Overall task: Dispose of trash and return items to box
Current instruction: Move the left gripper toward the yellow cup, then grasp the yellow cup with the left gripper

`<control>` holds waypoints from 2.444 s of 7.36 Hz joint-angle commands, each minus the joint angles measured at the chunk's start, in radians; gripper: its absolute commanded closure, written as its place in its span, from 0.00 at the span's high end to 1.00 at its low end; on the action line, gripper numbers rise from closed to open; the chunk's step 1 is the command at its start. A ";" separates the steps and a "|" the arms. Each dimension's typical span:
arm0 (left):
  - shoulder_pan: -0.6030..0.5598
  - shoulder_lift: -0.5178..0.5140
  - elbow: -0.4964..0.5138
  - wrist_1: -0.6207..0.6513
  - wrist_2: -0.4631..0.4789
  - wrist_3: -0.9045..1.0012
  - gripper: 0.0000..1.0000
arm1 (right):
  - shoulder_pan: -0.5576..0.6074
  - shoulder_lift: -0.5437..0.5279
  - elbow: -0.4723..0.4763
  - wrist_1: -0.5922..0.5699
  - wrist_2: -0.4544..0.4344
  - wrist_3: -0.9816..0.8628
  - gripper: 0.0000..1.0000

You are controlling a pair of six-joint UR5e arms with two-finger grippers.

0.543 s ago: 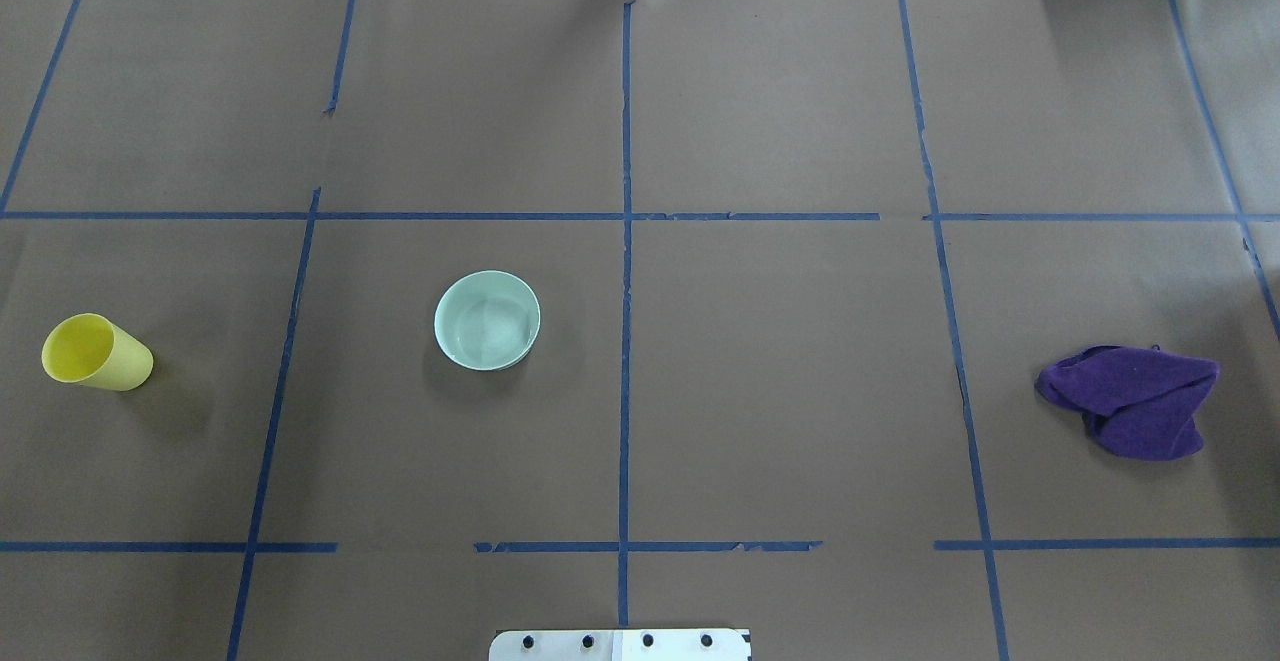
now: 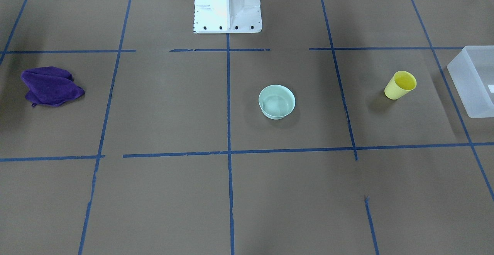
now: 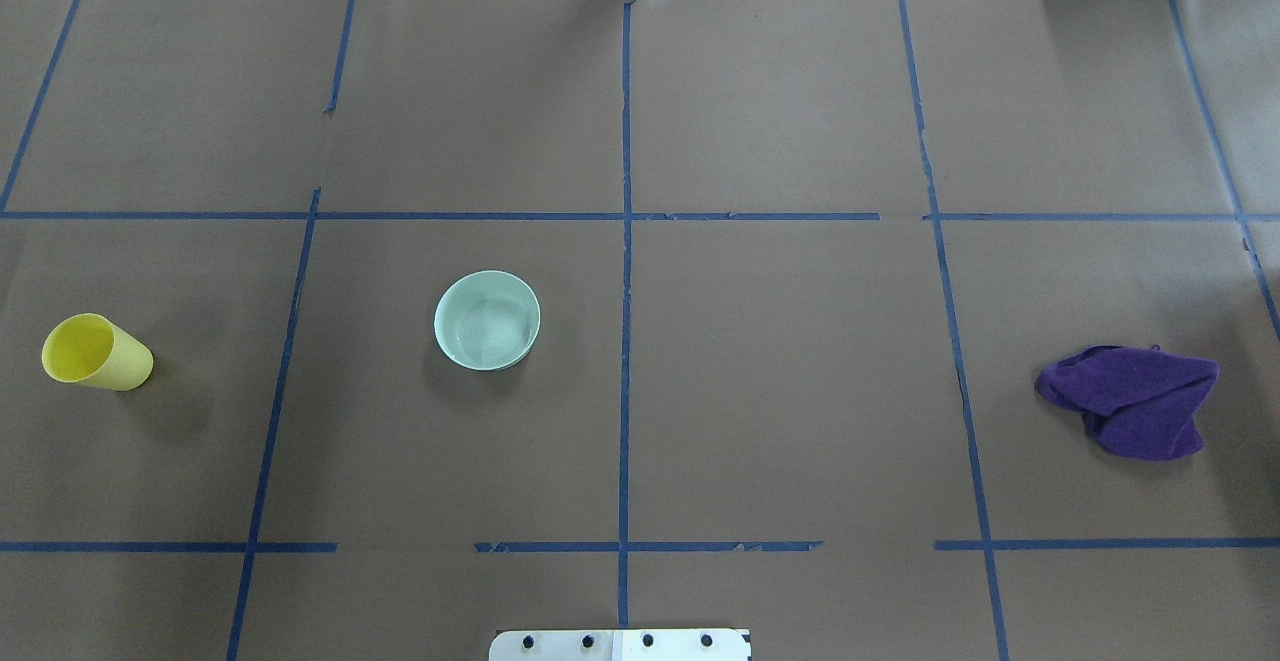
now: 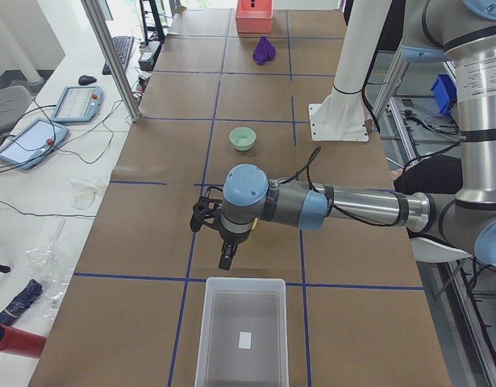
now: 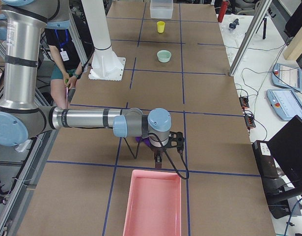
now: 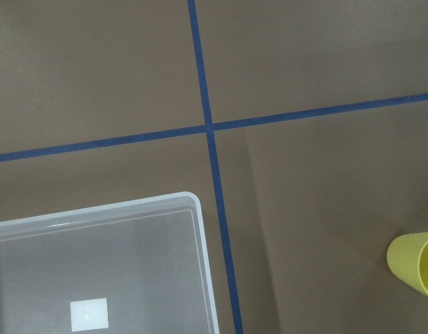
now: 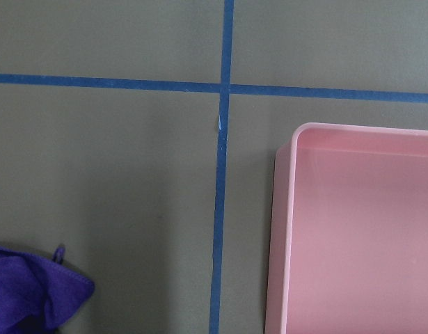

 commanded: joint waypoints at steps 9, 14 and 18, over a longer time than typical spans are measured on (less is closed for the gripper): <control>0.301 -0.056 0.158 -0.818 0.052 -0.343 1.00 | -0.033 0.088 -0.002 0.245 0.022 0.087 1.00; 0.681 0.088 0.163 -1.009 0.445 -0.929 0.58 | -0.070 0.068 -0.011 0.362 0.021 0.080 1.00; 0.738 0.113 0.169 -1.011 0.466 -0.931 0.32 | -0.070 0.065 -0.012 0.361 0.019 0.078 1.00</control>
